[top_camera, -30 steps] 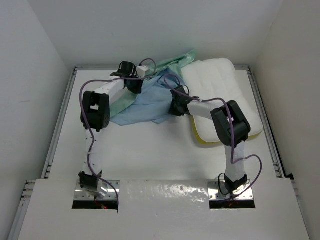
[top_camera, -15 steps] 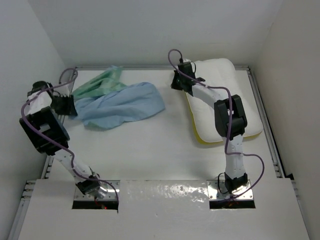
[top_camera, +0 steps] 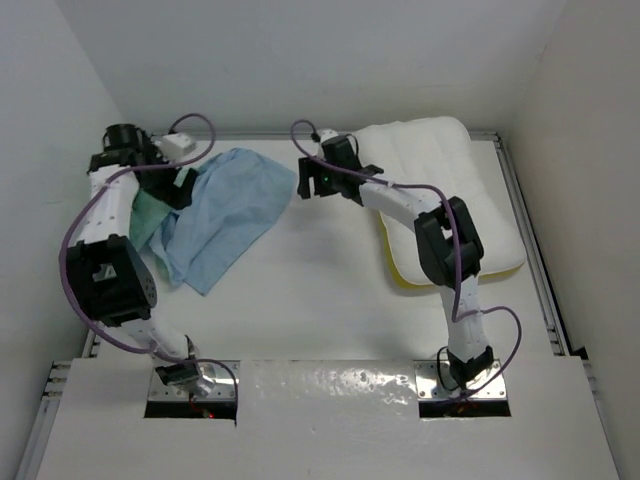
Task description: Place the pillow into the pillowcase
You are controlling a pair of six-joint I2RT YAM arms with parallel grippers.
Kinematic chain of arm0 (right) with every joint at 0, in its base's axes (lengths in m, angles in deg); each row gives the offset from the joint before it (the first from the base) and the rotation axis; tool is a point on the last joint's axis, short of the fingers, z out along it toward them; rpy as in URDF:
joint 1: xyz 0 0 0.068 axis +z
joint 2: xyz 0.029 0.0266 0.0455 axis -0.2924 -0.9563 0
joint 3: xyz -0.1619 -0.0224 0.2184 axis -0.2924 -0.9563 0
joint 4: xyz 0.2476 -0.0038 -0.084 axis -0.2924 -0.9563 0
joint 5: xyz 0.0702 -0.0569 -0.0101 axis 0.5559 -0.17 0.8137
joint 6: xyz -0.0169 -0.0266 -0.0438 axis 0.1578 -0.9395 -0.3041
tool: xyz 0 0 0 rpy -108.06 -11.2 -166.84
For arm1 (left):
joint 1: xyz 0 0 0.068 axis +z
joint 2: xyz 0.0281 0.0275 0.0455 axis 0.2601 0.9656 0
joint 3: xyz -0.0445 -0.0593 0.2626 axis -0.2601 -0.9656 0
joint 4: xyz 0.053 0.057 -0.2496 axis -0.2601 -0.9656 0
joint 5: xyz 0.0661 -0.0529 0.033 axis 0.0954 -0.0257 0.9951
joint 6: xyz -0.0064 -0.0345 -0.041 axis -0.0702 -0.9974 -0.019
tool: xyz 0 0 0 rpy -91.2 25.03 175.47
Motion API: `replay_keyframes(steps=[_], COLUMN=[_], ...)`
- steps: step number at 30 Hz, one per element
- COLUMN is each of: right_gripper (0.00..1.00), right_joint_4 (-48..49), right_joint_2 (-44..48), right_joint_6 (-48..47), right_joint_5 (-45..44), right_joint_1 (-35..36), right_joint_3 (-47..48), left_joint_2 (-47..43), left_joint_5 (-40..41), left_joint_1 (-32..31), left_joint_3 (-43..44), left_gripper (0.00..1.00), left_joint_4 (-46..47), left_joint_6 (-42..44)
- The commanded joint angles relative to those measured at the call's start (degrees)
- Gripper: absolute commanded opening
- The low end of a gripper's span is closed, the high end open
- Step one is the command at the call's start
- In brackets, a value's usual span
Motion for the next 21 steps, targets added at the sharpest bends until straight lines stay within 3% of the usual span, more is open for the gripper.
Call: replay_keyframes(steps=[1, 3, 7, 12, 19, 21], right_gripper=[0.74, 0.75, 0.78, 0.79, 0.8, 0.8], right_joint_4=[3.17, 4.32, 3.79, 4.58, 5.46, 5.55], right_joint_2=[0.21, -1.56, -5.6, -8.42, -13.43, -15.45], right_joint_6=[7.11, 11.97, 19.53, 24.29, 28.25, 30.0], right_joint_5=[2.53, 4.12, 1.85, -0.36, 1.05, 1.23], right_joint_1=[3.33, 3.42, 4.12, 4.21, 5.0, 5.09], right_joint_3=[-1.58, 0.07, 2.81, 3.07, 4.92, 6.14], left_joint_2=[3.08, 6.87, 16.71, 19.99, 23.06, 23.85], left_joint_5=[7.64, 11.87, 21.11, 26.57, 18.93, 18.4], left_joint_1=[-9.82, -12.65, -12.47, -12.65, -12.74, -12.74], left_joint_3=[1.92, 4.21, 11.41, 13.36, 12.31, 12.05], left_gripper=[0.84, 0.8, 0.78, 0.67, 0.54, 0.4], left_joint_4=[11.63, 12.43, 10.06, 12.95, 14.71, 15.33], left_joint_6=[-8.8, -12.06, -18.74, -21.92, -24.99, -25.61])
